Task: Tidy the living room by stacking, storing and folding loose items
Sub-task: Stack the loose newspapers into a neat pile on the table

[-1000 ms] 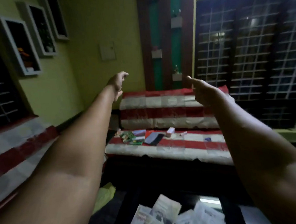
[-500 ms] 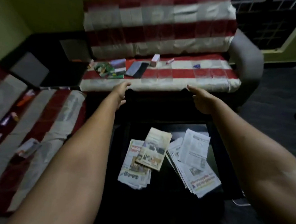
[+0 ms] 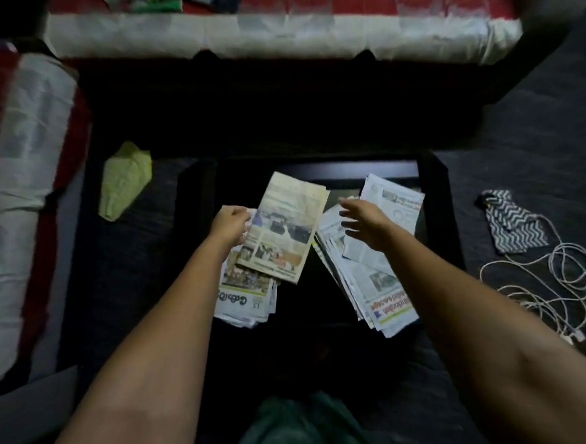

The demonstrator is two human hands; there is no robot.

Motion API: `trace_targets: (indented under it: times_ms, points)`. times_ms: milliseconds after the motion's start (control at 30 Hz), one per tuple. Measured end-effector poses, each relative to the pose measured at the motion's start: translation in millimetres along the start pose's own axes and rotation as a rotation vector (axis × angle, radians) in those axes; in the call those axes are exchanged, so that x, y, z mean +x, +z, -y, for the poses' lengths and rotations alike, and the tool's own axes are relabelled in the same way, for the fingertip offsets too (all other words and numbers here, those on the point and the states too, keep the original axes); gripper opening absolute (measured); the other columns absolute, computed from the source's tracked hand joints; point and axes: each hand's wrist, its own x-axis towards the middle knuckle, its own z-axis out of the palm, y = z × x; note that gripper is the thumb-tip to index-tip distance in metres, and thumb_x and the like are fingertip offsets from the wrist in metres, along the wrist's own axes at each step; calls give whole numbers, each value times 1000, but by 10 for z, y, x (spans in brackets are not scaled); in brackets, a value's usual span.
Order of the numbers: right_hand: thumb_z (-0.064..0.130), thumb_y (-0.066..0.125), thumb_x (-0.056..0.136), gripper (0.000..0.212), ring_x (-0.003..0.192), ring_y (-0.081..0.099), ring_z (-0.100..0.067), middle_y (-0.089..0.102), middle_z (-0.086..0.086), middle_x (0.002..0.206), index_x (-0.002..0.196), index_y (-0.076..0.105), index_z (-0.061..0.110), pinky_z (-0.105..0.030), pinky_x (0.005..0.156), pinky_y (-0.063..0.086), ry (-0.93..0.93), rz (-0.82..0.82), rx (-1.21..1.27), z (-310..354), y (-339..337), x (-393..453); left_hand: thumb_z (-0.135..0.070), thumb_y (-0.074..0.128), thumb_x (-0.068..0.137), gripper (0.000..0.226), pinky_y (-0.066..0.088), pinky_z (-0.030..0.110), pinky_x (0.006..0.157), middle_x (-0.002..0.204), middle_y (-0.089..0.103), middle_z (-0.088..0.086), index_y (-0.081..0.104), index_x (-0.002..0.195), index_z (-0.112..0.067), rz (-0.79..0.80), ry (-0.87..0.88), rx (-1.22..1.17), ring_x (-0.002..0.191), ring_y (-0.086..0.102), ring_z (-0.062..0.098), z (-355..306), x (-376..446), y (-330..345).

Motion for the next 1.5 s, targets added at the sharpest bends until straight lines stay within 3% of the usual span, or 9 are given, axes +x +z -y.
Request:
trace_targets:
  times_ms: [133, 233, 333, 467, 733, 900, 1067, 1267, 1500]
  points:
    - [26, 56, 95, 15, 80, 51, -16, 56, -6, 99, 102, 58, 12, -25, 69, 39, 136, 15, -9, -462, 377, 558, -16, 44, 99, 26, 32, 31, 71, 71, 38, 5, 46, 74, -19, -8, -24, 188, 65, 37, 20, 559, 521, 44]
    - [19, 58, 93, 15, 79, 53, -16, 59, -7, 103, 105, 58, 11, -29, 78, 43, 137, -20, -57, -751, 631, 868, -19, 44, 99, 22, 25, 32, 59, 74, 40, 13, 45, 77, -13, 3, -15, 330, 62, 36, 22, 728, 797, 141]
    - [13, 67, 83, 13, 93, 66, -31, 67, -17, 110, 94, 64, 6, -45, 92, 52, 126, -63, -28, -1048, 797, 1194, -24, 50, 97, 27, 44, 39, 78, 111, 54, 30, 57, 111, -2, 9, -56, 395, 95, 57, 36, 811, 1083, 296]
    - [18, 77, 70, 39, 97, 65, -31, 64, -14, 111, 100, 54, 10, -43, 86, 54, 96, -186, -21, -1152, 855, 1325, -37, 61, 90, 63, 39, 40, 102, 143, 40, 20, 39, 138, -3, -97, -58, 421, 128, 42, 39, 830, 1350, 463]
    - [11, 75, 79, 52, 91, 59, -22, 57, -3, 99, 118, 40, 11, -38, 82, 50, 34, -368, -60, -1164, 1056, 1180, -17, 64, 90, 23, 48, 29, 79, 107, 63, 9, 59, 111, -8, -12, 142, 305, 95, 59, 23, 1028, 1282, 185]
    - [-3, 78, 72, 30, 71, 57, -17, 56, 0, 70, 77, 54, 14, -44, 90, 52, 88, -155, -82, -1362, 1313, 1001, -4, 69, 84, 34, 43, 25, 74, 97, 61, 6, 56, 115, -7, 20, 82, 293, 88, 57, 19, 1418, 982, -344]
    - [11, 80, 74, 26, 74, 57, -18, 59, -7, 78, 67, 54, 12, -34, 76, 49, 291, -60, -264, -1377, 1587, 1051, -10, 74, 80, 46, 44, 27, 78, 89, 58, 5, 56, 122, -8, 69, 0, 476, 93, 61, 28, 1749, 1023, -686]
    - [22, 77, 79, 57, 115, 56, -25, 58, -11, 124, 127, 50, 7, -34, 91, 48, 149, -435, -273, -1227, 1672, 1183, -30, 66, 88, 47, 43, 33, 84, 123, 54, 15, 51, 124, -4, -123, 84, 551, 106, 56, 30, 1518, 1262, -578]
    - [17, 79, 77, 48, 105, 63, -21, 65, -7, 116, 119, 59, 5, -25, 76, 49, 77, -454, -121, -1157, 1823, 1246, -44, 70, 82, 76, 37, 40, 102, 141, 29, 17, 37, 136, -3, -150, -34, 571, 129, 35, 36, 1455, 1264, -306]
